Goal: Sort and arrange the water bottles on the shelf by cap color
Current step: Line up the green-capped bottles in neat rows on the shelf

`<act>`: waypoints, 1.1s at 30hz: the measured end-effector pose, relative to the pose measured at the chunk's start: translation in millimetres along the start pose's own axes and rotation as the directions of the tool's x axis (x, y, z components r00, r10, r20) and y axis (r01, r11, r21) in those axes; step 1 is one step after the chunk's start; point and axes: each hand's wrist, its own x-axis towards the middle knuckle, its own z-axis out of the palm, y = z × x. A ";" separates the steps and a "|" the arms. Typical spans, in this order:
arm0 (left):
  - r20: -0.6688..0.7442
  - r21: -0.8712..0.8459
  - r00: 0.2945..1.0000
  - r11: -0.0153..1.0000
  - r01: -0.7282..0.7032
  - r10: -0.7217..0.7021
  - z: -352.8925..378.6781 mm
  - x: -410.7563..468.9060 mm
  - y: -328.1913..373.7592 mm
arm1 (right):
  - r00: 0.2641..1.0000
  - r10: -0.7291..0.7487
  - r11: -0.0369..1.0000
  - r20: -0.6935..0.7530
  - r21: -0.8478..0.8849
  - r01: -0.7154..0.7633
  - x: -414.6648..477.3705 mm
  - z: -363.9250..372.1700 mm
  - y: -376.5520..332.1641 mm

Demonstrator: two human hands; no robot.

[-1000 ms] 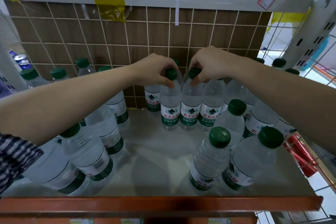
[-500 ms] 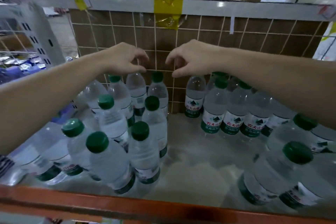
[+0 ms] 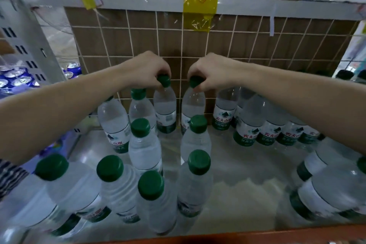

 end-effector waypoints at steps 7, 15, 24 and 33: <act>-0.050 -0.068 0.999 0.998 0.010 -0.013 8.1 22.1 22.0 | 0.998 0.069 0.995 -0.008 -0.076 -0.069 8.4 -5.9 26.6; -0.062 -0.169 0.998 0.986 0.008 -0.019 17.8 41.0 26.5 | 0.999 0.049 0.993 0.005 -0.111 -0.048 6.0 0.9 47.0; -0.066 -0.128 0.990 0.985 0.118 -0.127 25.3 48.8 21.9 | 1.000 0.029 0.996 0.005 -0.080 -0.029 10.9 4.3 55.8; 0.012 -0.121 0.988 0.980 0.157 -0.157 16.5 37.0 26.7 | 0.994 0.109 0.992 0.001 -0.058 -0.109 1.0 6.3 44.6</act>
